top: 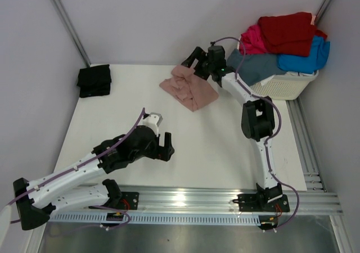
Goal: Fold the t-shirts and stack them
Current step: Fold the folded rectangular tshirt in 1/3 of the way, then grab one side of the 2/3 rectangular tshirt with right arm
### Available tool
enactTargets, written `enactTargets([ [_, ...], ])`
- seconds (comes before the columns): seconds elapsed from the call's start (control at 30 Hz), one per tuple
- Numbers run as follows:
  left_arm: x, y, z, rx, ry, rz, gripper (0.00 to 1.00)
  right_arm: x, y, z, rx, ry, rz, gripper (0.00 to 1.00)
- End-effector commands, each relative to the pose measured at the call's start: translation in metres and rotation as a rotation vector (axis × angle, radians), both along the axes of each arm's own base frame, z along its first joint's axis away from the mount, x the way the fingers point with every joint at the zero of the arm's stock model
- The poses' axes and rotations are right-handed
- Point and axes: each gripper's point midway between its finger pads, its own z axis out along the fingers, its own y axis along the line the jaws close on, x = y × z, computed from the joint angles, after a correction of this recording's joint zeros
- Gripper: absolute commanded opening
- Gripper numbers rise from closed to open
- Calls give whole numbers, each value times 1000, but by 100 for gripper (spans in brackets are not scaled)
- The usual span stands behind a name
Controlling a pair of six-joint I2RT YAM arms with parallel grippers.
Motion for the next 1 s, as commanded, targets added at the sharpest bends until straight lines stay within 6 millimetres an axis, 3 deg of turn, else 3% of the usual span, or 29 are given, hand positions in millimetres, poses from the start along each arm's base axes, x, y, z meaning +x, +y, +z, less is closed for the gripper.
enactTargets([
  [0.0, 6, -4, 7, -33, -18, 14, 99, -57, 0, 61, -350, -240, 43, 100],
  [0.17, 6, -9, 6, -40, -11, 3, 99, -107, -40, 6, -564, -101, -44, 99],
  [0.2, 6, -10, 6, -42, -8, -2, 99, -120, -43, 12, -569, -105, -49, 99],
  [0.23, 6, -10, 4, -39, -5, -1, 99, -137, -51, -18, -613, -56, -38, 99],
  [0.4, 5, -11, 3, -39, 0, -12, 99, -175, -81, -63, -680, 16, -91, 99],
  [0.43, 5, -12, 3, -39, 0, -12, 99, -184, -91, -80, -702, 47, -100, 99],
  [0.53, 4, -13, 4, -47, 0, -15, 99, -191, -105, -109, -690, 119, -126, 98],
  [0.63, 3, -13, 3, -50, 7, -15, 99, -189, -108, -130, -663, 171, -134, 98],
  [0.97, -6, 7, -3, -55, 16, 34, 99, -156, -89, -148, -383, 252, -152, 98],
])
